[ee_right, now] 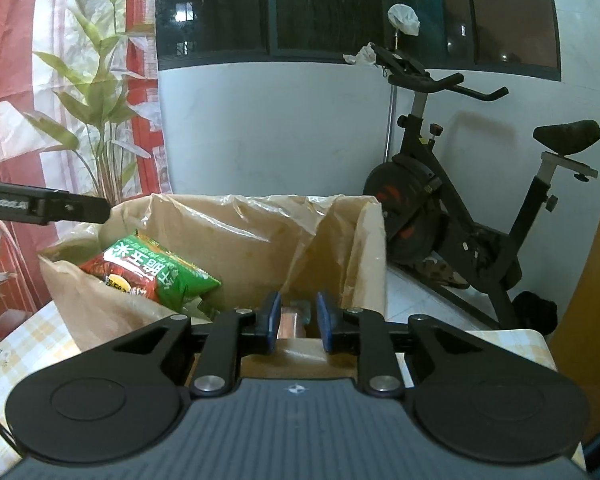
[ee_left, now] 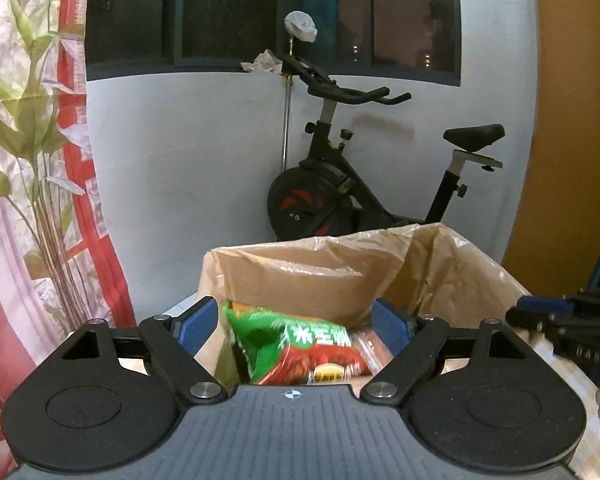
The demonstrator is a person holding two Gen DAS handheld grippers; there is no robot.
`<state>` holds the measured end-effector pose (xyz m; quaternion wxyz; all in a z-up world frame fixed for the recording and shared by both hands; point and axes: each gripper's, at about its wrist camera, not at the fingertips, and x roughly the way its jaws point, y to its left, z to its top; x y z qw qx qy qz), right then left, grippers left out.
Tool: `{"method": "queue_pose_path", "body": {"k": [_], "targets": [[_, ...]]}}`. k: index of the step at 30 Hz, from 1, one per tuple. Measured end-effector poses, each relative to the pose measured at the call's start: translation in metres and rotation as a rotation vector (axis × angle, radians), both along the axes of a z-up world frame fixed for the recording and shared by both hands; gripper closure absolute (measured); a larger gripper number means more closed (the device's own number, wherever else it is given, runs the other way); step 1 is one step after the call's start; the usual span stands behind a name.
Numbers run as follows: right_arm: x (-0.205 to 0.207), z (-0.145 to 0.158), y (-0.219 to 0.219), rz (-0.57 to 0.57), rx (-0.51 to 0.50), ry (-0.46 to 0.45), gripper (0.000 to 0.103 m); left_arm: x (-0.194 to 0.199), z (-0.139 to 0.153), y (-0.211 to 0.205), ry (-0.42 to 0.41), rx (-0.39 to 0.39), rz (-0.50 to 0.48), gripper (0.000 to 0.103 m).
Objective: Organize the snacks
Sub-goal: 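Lower both packets into the cardboard box and open both tools, then move both tools back to the pile, right tool toward the yellow bag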
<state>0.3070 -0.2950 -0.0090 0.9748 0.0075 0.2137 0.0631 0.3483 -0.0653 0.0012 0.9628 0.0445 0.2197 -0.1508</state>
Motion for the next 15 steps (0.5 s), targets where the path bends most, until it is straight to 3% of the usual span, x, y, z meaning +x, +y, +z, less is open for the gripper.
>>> {"method": "queue_pose_path", "body": {"k": [5, 15], "targets": [[-0.020, 0.008, -0.011, -0.003, 0.027, -0.022, 0.080, -0.024, 0.004, 0.025, -0.003, -0.030, -0.005, 0.017], [-0.061, 0.005, -0.017, -0.026, 0.041, -0.070, 0.080, -0.062, -0.007, 0.081, 0.012, -0.137, 0.120, 0.017]]}}
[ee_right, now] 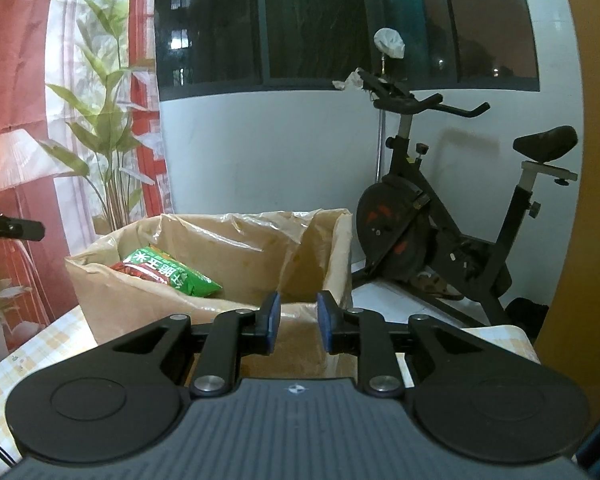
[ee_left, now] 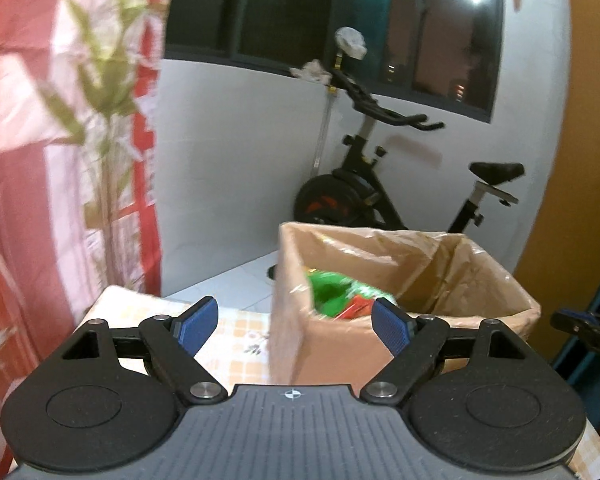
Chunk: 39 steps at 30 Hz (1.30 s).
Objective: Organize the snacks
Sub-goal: 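Move both tools back to the pile, right tool toward the yellow bag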
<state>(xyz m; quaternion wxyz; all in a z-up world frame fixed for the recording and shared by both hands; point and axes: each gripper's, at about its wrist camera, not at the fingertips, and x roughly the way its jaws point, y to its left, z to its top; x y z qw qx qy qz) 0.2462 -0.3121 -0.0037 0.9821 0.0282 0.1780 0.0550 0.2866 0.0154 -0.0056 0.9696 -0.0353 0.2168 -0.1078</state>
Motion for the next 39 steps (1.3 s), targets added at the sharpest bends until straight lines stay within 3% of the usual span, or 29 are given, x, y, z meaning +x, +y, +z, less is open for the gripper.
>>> {"method": "queue_pose_path", "body": {"k": [6, 15, 18, 20, 25, 33, 36, 39], "targets": [[-0.018, -0.014, 0.001, -0.009, 0.004, 0.013, 0.080, -0.024, -0.025, 0.029, 0.053, -0.052, 0.083, 0.017], [-0.036, -0.049, 0.001, -0.034, -0.015, 0.105, 0.075, -0.053, -0.080, 0.050, 0.189, -0.125, 0.184, 0.018], [-0.041, -0.058, -0.001, -0.044, -0.038, 0.129, 0.061, -0.058, -0.094, 0.049, 0.224, -0.150, 0.195, 0.018], [-0.045, -0.065, -0.002, -0.051, -0.062, 0.140, 0.046, -0.061, -0.100, 0.045, 0.242, -0.151, 0.196, 0.018], [-0.040, -0.087, -0.006, -0.034, -0.091, 0.215, 0.019, -0.066, -0.107, 0.039, 0.263, -0.148, 0.186, 0.018], [-0.017, -0.135, 0.002, -0.015, -0.182, 0.314, 0.017, -0.075, -0.114, 0.031, 0.282, -0.124, 0.176, 0.019], [-0.010, -0.147, 0.007, -0.048, -0.251, 0.304, 0.014, -0.078, -0.118, 0.029, 0.297, -0.117, 0.178, 0.019], [-0.005, -0.152, 0.004, -0.076, -0.238, 0.293, 0.013, -0.077, -0.123, 0.030, 0.317, -0.116, 0.181, 0.019]]}}
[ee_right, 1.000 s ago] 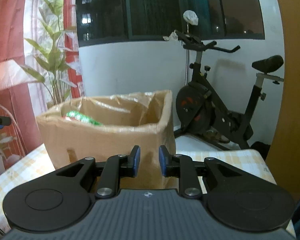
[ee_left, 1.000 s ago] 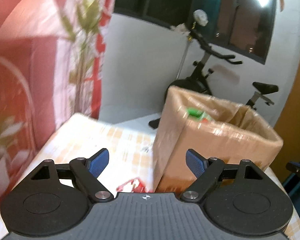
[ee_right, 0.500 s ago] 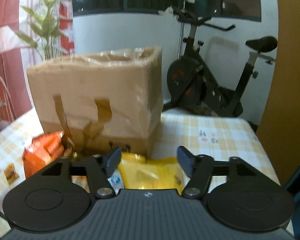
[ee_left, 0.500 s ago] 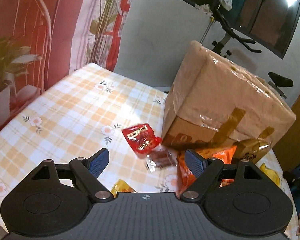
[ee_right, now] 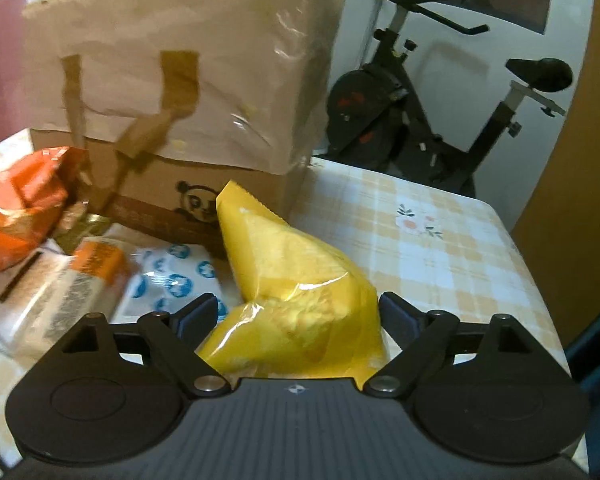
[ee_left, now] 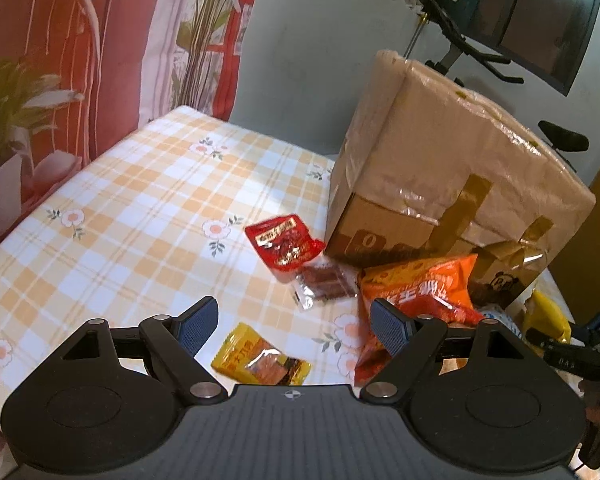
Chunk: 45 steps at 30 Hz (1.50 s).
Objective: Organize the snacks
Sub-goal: 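Move both tools back to the pile, right tool toward the yellow bag, then close the right tool on the yellow chip bag while the left tool grasps the small yellow packet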
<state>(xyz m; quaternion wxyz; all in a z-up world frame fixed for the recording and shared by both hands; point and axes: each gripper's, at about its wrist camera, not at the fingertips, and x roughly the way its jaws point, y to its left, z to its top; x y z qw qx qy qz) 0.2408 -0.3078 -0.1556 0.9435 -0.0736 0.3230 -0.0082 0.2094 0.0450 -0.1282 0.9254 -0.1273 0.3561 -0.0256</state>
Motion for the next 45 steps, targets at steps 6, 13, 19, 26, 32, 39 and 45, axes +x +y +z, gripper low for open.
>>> {"method": "queue_pose_path", "body": {"k": [6, 13, 19, 26, 32, 39, 45], "targets": [[-0.015, -0.002, 0.001, -0.038, 0.011, -0.064, 0.031, 0.000, -0.017, 0.002, 0.069, -0.026, 0.017, 0.020], [-0.051, -0.012, 0.025, -0.002, -0.008, -0.137, 0.032, 0.003, -0.037, -0.005, 0.150, -0.049, 0.010, 0.026], [-0.054, -0.016, 0.030, 0.000, -0.024, -0.156, 0.032, 0.011, -0.048, -0.003, 0.200, -0.076, 0.016, 0.029], [-0.056, -0.018, 0.030, 0.001, -0.025, -0.162, 0.032, 0.041, -0.058, -0.007, 0.252, -0.068, -0.016, 0.031], [-0.057, -0.019, 0.029, 0.004, -0.027, -0.163, 0.032, 0.055, -0.058, -0.019, 0.251, 0.014, -0.060, 0.043], [-0.056, -0.019, 0.028, 0.006, -0.021, -0.163, 0.032, 0.048, -0.056, -0.023, 0.228, 0.097, -0.031, 0.069], [-0.056, -0.019, 0.028, 0.007, -0.025, -0.161, 0.032, 0.038, -0.056, -0.025, 0.201, 0.113, -0.037, 0.068]]}}
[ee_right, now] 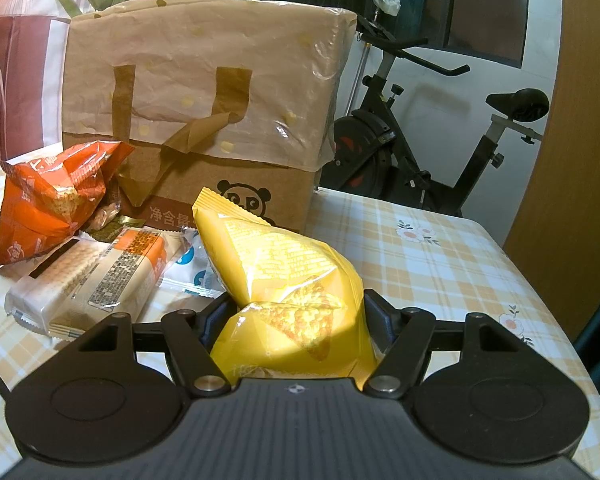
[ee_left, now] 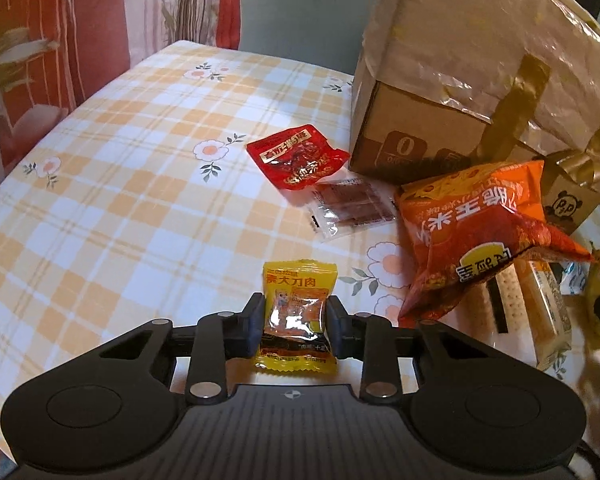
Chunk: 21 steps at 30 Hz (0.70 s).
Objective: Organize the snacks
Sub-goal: 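Close the right tool on the yellow chip bag while the left tool grasps the small yellow packet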
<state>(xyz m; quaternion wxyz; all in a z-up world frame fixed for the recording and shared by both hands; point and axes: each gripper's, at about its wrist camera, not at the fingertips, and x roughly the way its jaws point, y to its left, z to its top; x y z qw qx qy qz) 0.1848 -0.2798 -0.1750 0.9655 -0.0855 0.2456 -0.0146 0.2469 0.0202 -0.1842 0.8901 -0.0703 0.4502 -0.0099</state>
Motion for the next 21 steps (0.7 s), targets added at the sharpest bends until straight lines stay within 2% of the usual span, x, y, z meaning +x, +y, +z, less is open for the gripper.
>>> {"method": "queue_pose_path", "body": {"k": [5, 8, 14, 21], "targets": [[-0.001, -0.001, 0.000, 0.003, -0.010, 0.004, 0.032, 0.001, 0.000, -0.006, -0.002, 0.027, -0.010, 0.069], [-0.001, -0.001, 0.000, 0.004, -0.006, 0.004, 0.032, 0.002, 0.003, 0.003, 0.003, -0.044, -0.009, 0.071], [-0.001, -0.001, 0.001, 0.004, -0.005, 0.004, 0.032, -0.007, 0.022, 0.009, -0.070, -0.065, 0.009, 0.071], [0.000, 0.002, -0.004, 0.007, 0.016, 0.007, 0.033, -0.010, 0.045, 0.001, -0.153, -0.032, -0.033, 0.071]]}}
